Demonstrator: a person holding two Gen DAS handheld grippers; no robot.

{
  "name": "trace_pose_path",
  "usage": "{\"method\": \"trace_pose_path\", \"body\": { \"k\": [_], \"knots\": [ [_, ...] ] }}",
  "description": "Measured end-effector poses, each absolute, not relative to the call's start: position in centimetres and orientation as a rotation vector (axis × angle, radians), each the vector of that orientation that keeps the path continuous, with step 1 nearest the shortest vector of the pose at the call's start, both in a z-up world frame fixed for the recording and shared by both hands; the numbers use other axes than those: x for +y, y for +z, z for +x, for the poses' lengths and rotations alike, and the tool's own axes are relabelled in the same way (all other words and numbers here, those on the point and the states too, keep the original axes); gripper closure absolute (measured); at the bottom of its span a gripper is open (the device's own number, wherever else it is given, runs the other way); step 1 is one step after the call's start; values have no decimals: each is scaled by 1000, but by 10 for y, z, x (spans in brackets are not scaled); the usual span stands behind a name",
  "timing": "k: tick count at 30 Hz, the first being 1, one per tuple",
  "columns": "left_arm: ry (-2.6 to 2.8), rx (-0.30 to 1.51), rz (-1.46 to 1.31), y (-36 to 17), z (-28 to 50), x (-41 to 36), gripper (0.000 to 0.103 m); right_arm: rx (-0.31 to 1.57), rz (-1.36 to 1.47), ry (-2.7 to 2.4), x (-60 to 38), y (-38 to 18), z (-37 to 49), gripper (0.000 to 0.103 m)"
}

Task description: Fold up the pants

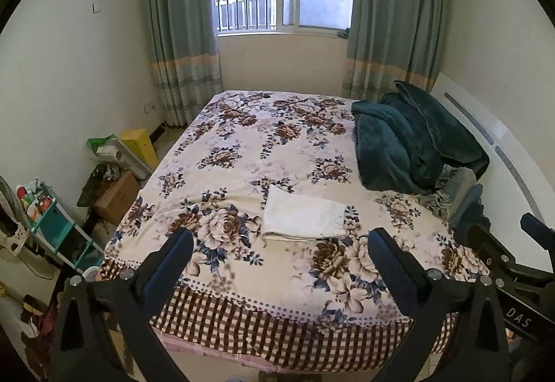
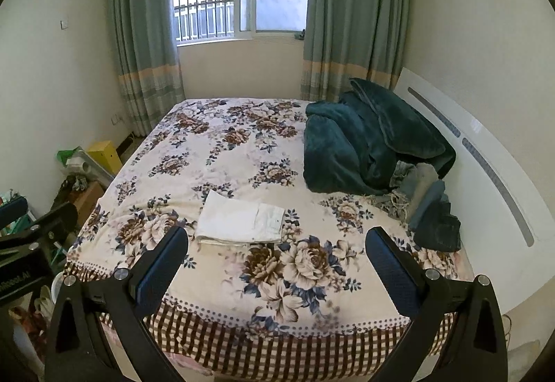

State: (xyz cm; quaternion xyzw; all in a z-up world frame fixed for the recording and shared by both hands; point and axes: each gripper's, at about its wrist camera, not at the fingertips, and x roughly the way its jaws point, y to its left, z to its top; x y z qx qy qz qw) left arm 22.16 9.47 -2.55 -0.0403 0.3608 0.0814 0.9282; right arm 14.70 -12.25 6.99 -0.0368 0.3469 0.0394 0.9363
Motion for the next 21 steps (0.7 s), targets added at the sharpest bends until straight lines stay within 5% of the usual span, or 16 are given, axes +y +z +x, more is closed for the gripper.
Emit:
{"method": "trace_pose_path", "body": {
  "k": [21],
  "knots": [
    [170, 738, -65, -25, 226, 98, 0, 709, -77, 74, -109, 63, 169, 0]
  ]
}}
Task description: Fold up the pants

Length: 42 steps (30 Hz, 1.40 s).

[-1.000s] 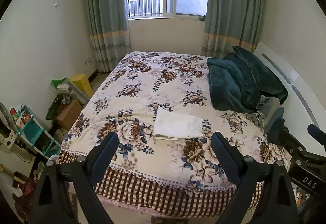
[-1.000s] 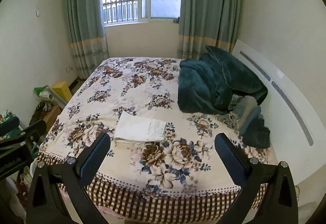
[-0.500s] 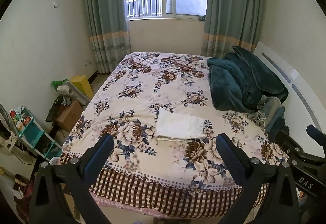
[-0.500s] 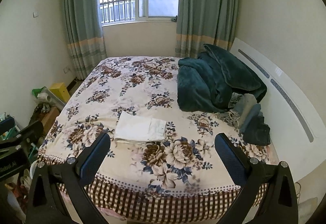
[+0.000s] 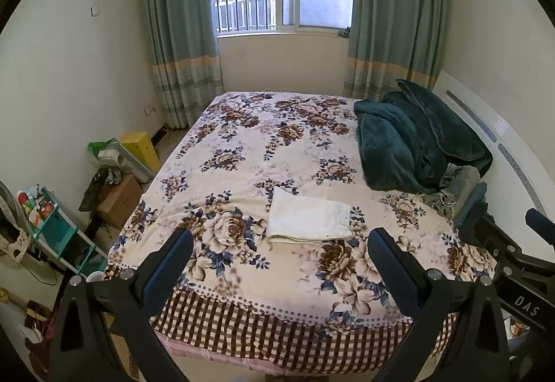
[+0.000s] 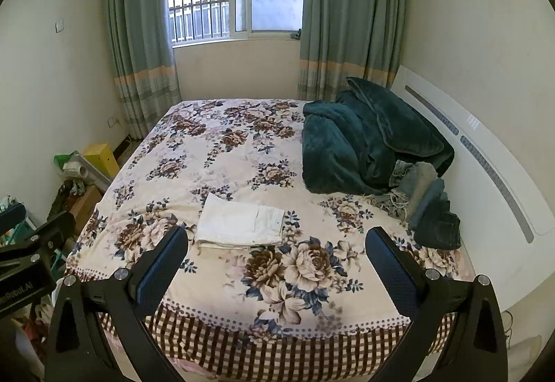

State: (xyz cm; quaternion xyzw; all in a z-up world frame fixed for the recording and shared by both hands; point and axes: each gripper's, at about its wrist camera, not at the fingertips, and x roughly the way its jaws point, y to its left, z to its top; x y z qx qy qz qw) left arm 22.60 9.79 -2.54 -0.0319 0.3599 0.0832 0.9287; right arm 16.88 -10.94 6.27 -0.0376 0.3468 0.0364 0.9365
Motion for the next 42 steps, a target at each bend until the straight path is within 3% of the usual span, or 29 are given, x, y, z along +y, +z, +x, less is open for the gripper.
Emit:
{"method": "trace_pose_path", "body": {
  "k": [42],
  "knots": [
    [183, 723, -72, -20, 226, 103, 0, 712, -62, 74, -102, 68, 174, 0]
  ]
}}
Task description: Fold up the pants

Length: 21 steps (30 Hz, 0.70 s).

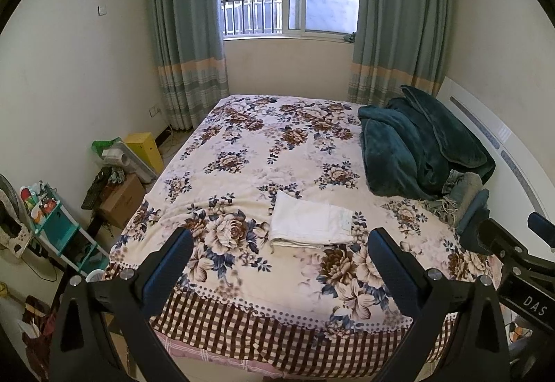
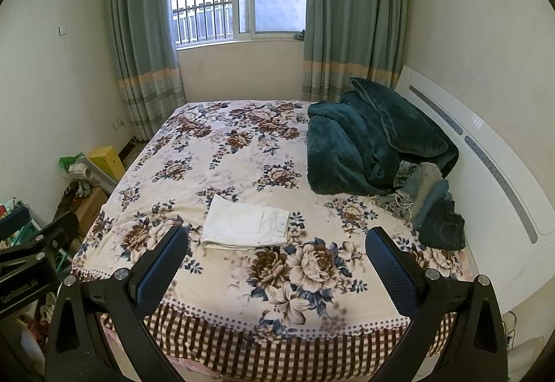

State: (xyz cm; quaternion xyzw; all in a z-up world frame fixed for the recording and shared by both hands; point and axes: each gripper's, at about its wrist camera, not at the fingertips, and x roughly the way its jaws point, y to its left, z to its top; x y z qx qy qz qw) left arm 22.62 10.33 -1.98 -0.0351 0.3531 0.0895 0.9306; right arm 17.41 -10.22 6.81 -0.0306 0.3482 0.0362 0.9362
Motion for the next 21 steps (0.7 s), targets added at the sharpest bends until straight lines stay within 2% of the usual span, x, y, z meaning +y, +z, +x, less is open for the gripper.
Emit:
{"method": "trace_pose_path", "body": {
  "k": [21],
  "knots": [
    [194, 720, -73, -18, 221, 105, 0, 710, -60, 75, -101, 67, 171, 0]
  ]
}}
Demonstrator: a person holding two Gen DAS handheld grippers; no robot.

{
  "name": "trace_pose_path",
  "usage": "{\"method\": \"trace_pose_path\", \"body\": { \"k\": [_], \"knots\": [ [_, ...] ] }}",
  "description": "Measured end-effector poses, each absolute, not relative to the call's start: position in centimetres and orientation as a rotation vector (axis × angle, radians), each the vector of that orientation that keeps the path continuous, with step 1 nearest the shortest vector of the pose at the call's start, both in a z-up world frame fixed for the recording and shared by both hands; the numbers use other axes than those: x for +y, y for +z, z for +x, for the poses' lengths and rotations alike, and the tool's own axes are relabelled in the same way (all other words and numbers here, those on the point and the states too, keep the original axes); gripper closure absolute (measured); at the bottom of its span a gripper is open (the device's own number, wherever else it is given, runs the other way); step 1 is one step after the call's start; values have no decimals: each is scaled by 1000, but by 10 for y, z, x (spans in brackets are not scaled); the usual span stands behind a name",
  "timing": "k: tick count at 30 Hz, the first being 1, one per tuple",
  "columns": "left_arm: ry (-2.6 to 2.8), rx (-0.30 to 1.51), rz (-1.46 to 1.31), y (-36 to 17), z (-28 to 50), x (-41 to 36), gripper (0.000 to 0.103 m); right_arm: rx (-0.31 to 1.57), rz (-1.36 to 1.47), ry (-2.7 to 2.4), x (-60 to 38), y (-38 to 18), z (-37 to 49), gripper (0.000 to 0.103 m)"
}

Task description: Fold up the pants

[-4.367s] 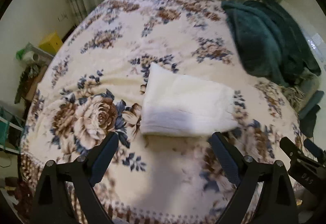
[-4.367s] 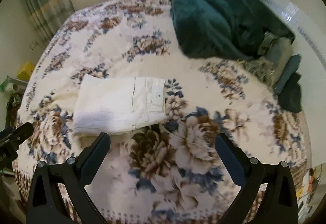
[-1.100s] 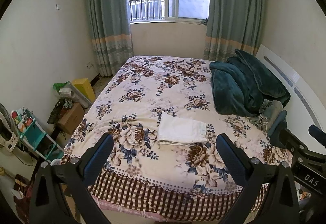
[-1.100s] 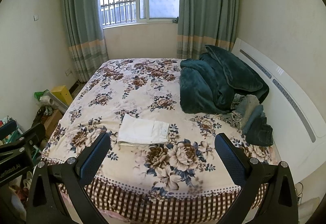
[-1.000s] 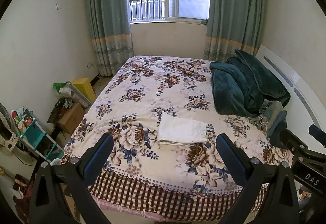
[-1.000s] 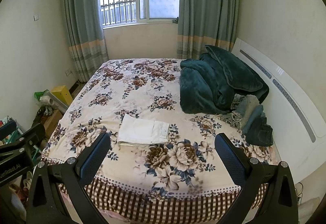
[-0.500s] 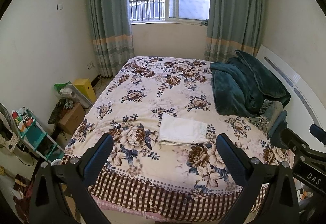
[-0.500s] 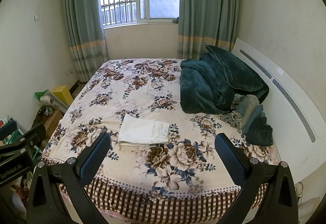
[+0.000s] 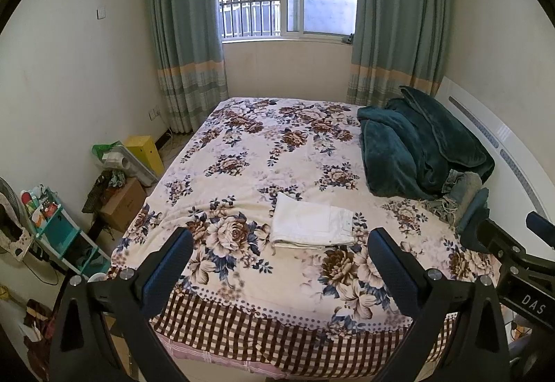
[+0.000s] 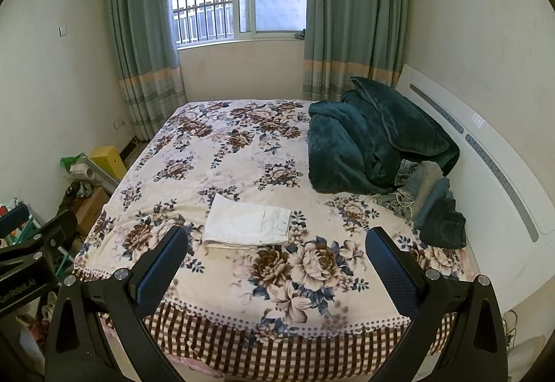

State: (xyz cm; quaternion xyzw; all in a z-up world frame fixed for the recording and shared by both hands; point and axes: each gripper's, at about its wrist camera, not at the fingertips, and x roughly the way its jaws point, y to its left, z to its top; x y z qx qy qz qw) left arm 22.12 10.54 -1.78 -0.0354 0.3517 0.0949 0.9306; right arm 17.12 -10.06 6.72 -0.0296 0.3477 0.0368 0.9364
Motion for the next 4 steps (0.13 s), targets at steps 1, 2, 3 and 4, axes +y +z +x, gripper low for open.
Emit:
{"method": "trace_pose_path", "body": {
  "k": [1, 2, 3, 4],
  "knots": [
    [195, 719, -72, -18, 221, 105, 0, 710, -58, 75, -101, 67, 171, 0],
    [199, 716, -71, -16, 219, 106, 0, 710, -57, 74, -102, 67, 170, 0],
    [201, 712, -68, -15, 218, 107, 0, 709, -56, 75, -101, 67, 171, 0],
    [200, 711, -67, -14, 218, 107, 0, 708, -56, 76, -97, 67, 170, 0]
  ]
}}
